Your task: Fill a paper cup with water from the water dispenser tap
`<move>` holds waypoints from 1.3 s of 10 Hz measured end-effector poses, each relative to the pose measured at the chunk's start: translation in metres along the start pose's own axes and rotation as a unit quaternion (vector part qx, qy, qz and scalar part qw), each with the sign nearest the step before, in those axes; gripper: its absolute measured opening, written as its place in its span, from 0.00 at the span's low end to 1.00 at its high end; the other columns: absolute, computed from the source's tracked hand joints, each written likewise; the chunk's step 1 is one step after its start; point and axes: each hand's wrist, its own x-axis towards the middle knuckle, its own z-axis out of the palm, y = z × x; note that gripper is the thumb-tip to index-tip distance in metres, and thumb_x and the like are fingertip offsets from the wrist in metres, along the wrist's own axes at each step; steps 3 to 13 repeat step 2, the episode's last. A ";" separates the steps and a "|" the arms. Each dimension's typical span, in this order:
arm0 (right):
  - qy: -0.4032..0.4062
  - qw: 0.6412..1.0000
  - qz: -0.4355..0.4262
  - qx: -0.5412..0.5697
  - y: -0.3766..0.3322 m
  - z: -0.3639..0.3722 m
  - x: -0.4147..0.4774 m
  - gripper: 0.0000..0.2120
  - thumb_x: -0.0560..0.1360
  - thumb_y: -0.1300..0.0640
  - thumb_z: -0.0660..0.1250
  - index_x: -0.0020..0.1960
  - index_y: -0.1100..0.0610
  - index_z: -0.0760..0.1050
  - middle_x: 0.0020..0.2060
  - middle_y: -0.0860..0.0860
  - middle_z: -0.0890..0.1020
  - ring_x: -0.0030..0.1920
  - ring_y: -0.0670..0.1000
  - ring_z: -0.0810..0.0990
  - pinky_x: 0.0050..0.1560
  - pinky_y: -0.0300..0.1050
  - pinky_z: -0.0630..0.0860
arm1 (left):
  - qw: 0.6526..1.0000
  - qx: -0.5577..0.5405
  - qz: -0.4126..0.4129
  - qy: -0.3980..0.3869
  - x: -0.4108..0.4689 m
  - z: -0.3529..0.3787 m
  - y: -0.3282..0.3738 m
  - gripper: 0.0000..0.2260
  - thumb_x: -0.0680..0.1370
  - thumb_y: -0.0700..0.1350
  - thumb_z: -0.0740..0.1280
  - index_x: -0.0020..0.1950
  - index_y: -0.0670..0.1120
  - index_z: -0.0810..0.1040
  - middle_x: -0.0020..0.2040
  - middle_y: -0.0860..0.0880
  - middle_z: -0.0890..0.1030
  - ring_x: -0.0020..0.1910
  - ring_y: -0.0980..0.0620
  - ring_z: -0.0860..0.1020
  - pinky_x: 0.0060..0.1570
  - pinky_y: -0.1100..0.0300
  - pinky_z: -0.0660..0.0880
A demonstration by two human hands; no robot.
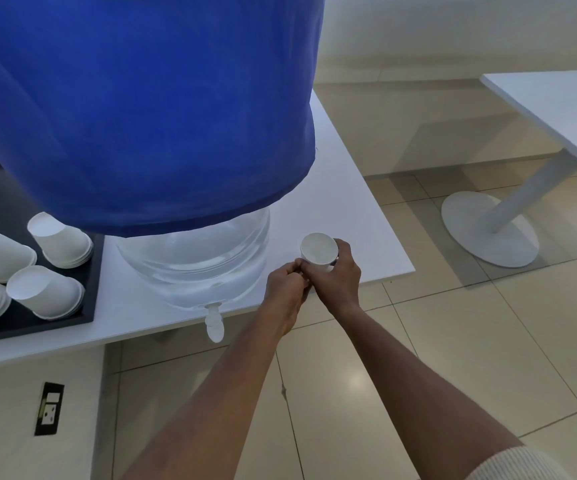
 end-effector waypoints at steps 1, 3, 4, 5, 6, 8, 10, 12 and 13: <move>-0.021 1.000 0.011 0.003 0.006 -0.005 -0.004 0.36 0.69 0.51 0.83 0.71 0.56 0.70 0.59 0.46 0.78 0.57 0.53 0.80 0.49 0.39 0.74 | 1.000 0.014 -0.004 0.013 -0.002 -0.002 -0.003 0.18 0.79 0.24 0.57 0.49 0.41 0.83 0.52 0.42 0.85 0.51 0.49 0.84 0.50 0.61 0.82; -0.028 1.000 0.014 -0.002 0.011 -0.016 -0.012 0.42 0.68 0.49 0.84 0.74 0.55 0.67 0.66 0.50 0.77 0.60 0.53 0.79 0.51 0.39 0.74 | 0.998 0.059 -0.001 0.033 -0.007 -0.006 -0.008 0.20 0.79 0.25 0.57 0.40 0.47 0.77 0.44 0.47 0.80 0.47 0.50 0.78 0.55 0.57 0.75; -0.028 1.000 0.014 -0.002 0.011 -0.016 -0.012 0.42 0.68 0.49 0.84 0.74 0.55 0.67 0.66 0.50 0.77 0.60 0.53 0.79 0.51 0.39 0.74 | 0.998 0.059 -0.001 0.033 -0.007 -0.006 -0.008 0.20 0.79 0.25 0.57 0.40 0.47 0.77 0.44 0.47 0.80 0.47 0.50 0.78 0.55 0.57 0.75; -0.028 1.000 0.014 -0.002 0.011 -0.016 -0.012 0.42 0.68 0.49 0.84 0.74 0.55 0.67 0.66 0.50 0.77 0.60 0.53 0.79 0.51 0.39 0.74 | 0.998 0.059 -0.001 0.033 -0.007 -0.006 -0.008 0.20 0.79 0.25 0.57 0.40 0.47 0.77 0.44 0.47 0.80 0.47 0.50 0.78 0.55 0.57 0.75; -0.028 1.000 0.014 -0.002 0.011 -0.016 -0.012 0.42 0.68 0.49 0.84 0.74 0.55 0.67 0.66 0.50 0.77 0.60 0.53 0.79 0.51 0.39 0.74 | 0.998 0.059 -0.001 0.033 -0.007 -0.006 -0.008 0.20 0.79 0.25 0.57 0.40 0.47 0.77 0.44 0.47 0.80 0.47 0.50 0.78 0.55 0.57 0.75; -0.028 1.000 0.014 -0.002 0.011 -0.016 -0.012 0.42 0.68 0.49 0.84 0.74 0.55 0.67 0.66 0.50 0.77 0.60 0.53 0.79 0.51 0.39 0.74 | 0.998 0.059 -0.001 0.033 -0.007 -0.006 -0.008 0.20 0.79 0.25 0.57 0.40 0.47 0.77 0.44 0.47 0.80 0.47 0.50 0.78 0.55 0.57 0.75; -0.028 1.000 0.014 -0.002 0.011 -0.016 -0.012 0.42 0.68 0.49 0.84 0.74 0.55 0.67 0.66 0.50 0.77 0.60 0.53 0.79 0.51 0.39 0.74 | 0.998 0.059 -0.001 0.033 -0.007 -0.006 -0.008 0.20 0.79 0.25 0.57 0.40 0.47 0.77 0.44 0.47 0.80 0.47 0.50 0.78 0.55 0.57 0.75; -0.028 1.000 0.014 -0.002 0.011 -0.016 -0.012 0.42 0.68 0.49 0.84 0.74 0.55 0.67 0.66 0.50 0.77 0.60 0.53 0.79 0.51 0.39 0.74 | 0.998 0.059 -0.001 0.033 -0.007 -0.006 -0.008 0.20 0.79 0.25 0.57 0.40 0.47 0.77 0.44 0.47 0.80 0.47 0.50 0.78 0.55 0.57 0.75; -0.028 1.000 0.014 -0.002 0.011 -0.016 -0.012 0.42 0.68 0.49 0.84 0.74 0.55 0.67 0.66 0.50 0.77 0.60 0.53 0.79 0.51 0.39 0.74 | 0.998 0.059 -0.001 0.033 -0.007 -0.006 -0.008 0.20 0.79 0.25 0.57 0.40 0.47 0.77 0.44 0.47 0.80 0.47 0.50 0.78 0.55 0.57 0.75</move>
